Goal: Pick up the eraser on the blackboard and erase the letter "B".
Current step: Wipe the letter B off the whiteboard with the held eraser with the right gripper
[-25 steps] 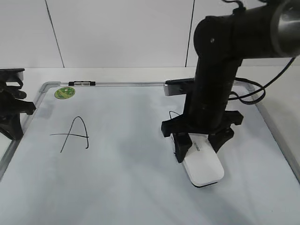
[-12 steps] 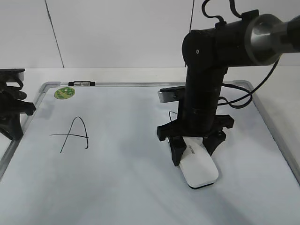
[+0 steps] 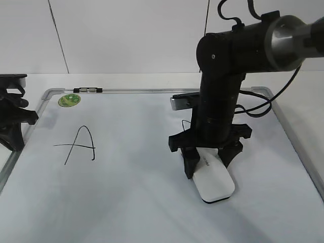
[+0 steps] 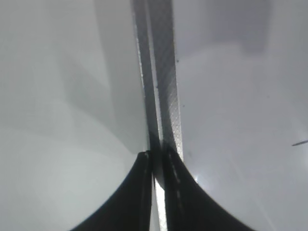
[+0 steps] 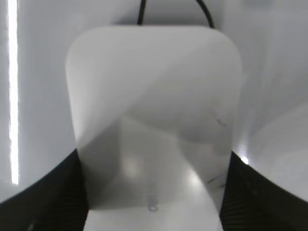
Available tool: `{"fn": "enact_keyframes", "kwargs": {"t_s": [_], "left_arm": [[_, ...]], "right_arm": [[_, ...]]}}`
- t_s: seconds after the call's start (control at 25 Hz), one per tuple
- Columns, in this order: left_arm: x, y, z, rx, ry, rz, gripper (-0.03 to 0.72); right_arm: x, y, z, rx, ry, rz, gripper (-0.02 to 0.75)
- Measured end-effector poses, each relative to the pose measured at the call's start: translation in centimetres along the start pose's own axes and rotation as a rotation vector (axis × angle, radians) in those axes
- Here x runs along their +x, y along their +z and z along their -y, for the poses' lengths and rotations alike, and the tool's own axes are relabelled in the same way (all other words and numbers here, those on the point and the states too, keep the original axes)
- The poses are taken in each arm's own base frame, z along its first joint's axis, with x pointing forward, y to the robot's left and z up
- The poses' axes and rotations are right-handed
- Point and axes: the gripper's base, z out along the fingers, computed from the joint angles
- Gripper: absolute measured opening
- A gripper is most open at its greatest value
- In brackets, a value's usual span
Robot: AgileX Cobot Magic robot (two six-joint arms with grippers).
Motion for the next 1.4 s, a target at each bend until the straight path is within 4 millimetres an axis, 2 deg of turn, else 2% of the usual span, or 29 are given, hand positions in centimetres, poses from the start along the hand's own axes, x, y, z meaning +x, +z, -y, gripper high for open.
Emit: {"fn": "enact_keyframes", "kwargs": {"t_s": [0.16,0.48,0.64,0.8,1.08,1.4], "left_arm": [[-0.1,0.1,0.0,-0.002,0.001,0.004,0.020],[-0.1,0.1,-0.1,-0.007,0.005,0.006,0.020],[-0.1,0.1,-0.1,-0.007,0.005,0.006,0.020],[-0.1,0.1,-0.1,-0.007,0.005,0.006,0.020],[-0.1,0.1,-0.1,-0.007,0.005,0.006,0.020],[-0.1,0.1,-0.1,-0.007,0.005,0.007,0.020]], "right_arm": [[-0.5,-0.1,0.1,0.019,0.029,0.015,0.520],[-4.1,-0.4,-0.5,0.043,0.039,0.052,0.520],[-5.1,-0.7,-0.5,0.042,0.047,0.069,0.520],[-6.0,-0.9,0.4,0.018,0.092,0.083,0.520],[-8.2,-1.7,3.0,-0.016,0.179,0.166,0.520],[-8.9,-1.4,3.3,-0.010,0.184,0.133,0.520]]}}
